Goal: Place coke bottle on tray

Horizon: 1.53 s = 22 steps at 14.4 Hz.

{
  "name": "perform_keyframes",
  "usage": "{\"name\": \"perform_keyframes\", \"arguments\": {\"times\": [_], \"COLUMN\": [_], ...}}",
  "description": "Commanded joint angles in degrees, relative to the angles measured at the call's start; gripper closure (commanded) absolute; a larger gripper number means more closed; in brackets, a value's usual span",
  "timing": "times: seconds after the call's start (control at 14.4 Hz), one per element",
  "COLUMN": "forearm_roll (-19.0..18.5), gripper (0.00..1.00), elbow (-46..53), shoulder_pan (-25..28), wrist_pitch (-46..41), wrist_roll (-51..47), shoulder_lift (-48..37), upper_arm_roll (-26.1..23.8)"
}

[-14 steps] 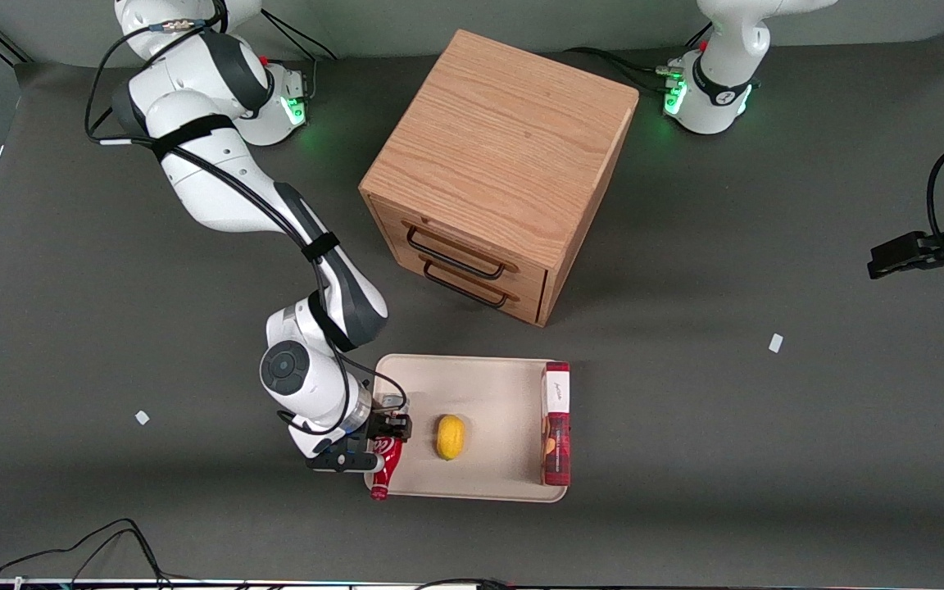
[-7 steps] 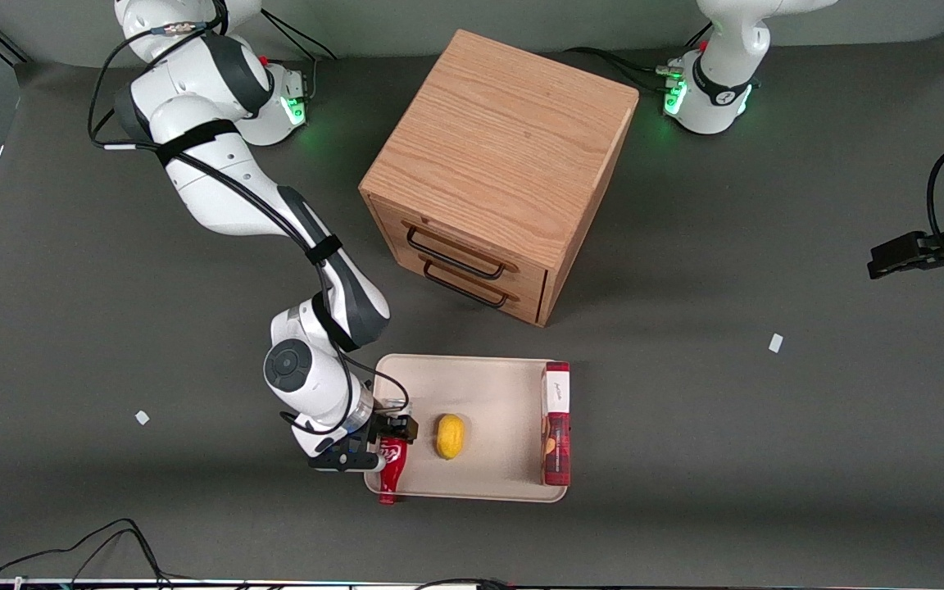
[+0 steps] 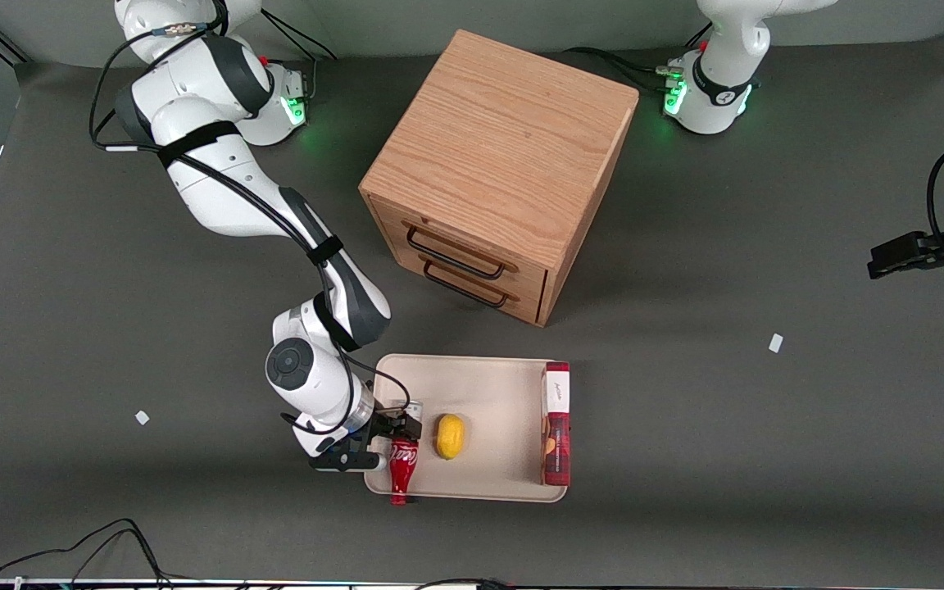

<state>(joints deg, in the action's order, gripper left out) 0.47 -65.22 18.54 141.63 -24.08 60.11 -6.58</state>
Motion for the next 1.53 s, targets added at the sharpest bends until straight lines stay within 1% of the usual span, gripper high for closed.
{"name": "perform_keyframes", "arguments": {"times": [0.0,0.21,0.35,0.56,0.69,0.97,1.18,1.32,1.46], "forearm_roll": [-1.34,-1.78,-1.96,-2.05,-1.96,-1.78,-1.61,-1.61,-1.61], "gripper": [0.0,0.0,0.0,0.0,0.0,0.0,0.0,0.0,0.0], "elbow": [-3.06,-7.8,-10.97,-18.17,-23.96,-33.64,-44.52,-50.16,-53.69], "shoulder_pan": [-0.08,-1.4,-2.45,-5.08,-7.1,-8.61,-8.61,-8.61,-8.61], "wrist_pitch": [0.4,-1.17,-5.29,-10.05,-12.86,-23.66,-23.6,-24.56,-26.74], "wrist_roll": [-0.53,0.35,0.44,0.53,2.8,4.04,4.48,4.57,7.02], "shoulder_lift": [-3.32,-9.29,-14.55,-24.66,-31.77,-46.72,-59.1,-66.14,-71.69], "upper_arm_roll": [-0.19,-0.1,0.07,0.42,0.6,2.79,4.64,4.82,5.96]}}
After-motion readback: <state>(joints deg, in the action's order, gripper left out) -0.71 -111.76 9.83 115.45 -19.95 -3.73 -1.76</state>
